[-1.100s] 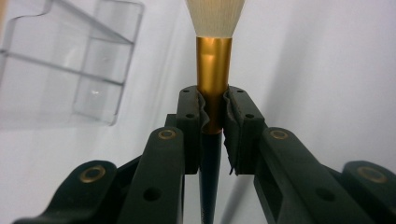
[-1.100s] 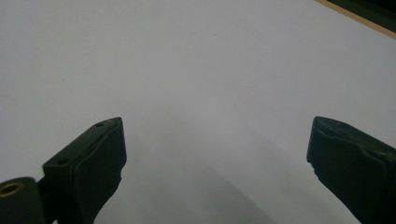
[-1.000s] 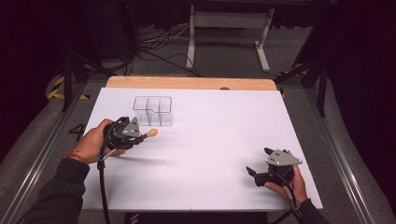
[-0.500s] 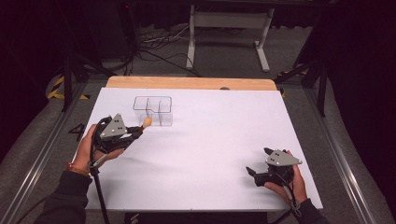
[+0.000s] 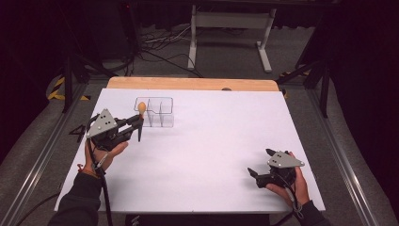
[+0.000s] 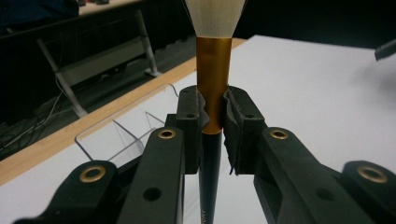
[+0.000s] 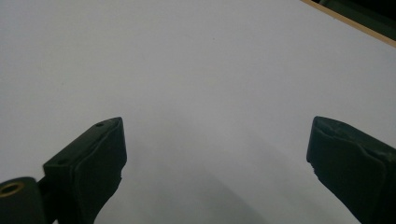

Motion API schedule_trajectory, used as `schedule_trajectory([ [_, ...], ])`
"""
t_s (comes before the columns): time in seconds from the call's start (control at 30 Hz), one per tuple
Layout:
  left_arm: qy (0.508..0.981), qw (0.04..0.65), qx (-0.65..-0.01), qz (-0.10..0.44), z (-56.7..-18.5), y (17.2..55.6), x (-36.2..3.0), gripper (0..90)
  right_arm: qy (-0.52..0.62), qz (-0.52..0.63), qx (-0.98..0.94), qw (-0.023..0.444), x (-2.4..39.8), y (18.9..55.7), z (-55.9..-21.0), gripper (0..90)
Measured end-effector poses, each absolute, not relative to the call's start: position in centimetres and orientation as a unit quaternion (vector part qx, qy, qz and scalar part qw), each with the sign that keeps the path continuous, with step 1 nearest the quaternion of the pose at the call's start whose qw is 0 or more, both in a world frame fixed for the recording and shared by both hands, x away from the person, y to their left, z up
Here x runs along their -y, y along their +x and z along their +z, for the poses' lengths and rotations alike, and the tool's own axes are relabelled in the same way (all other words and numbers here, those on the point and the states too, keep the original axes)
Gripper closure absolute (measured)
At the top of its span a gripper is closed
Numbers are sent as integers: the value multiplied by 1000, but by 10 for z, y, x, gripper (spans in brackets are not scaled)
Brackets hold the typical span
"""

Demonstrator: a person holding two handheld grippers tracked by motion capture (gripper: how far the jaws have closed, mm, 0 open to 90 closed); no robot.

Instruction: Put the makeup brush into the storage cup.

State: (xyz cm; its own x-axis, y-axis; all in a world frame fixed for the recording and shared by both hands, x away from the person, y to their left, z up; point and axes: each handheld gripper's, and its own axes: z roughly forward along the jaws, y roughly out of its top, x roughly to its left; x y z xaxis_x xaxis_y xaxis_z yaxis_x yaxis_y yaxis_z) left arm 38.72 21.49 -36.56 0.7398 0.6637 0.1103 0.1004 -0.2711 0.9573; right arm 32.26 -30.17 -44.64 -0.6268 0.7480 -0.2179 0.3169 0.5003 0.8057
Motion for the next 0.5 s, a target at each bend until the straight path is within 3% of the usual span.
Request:
schedule_trajectory([
  [0.5,710,602,-264,254,-353,403,-188,772,326,382,-817,285,303,323,-446,56],
])
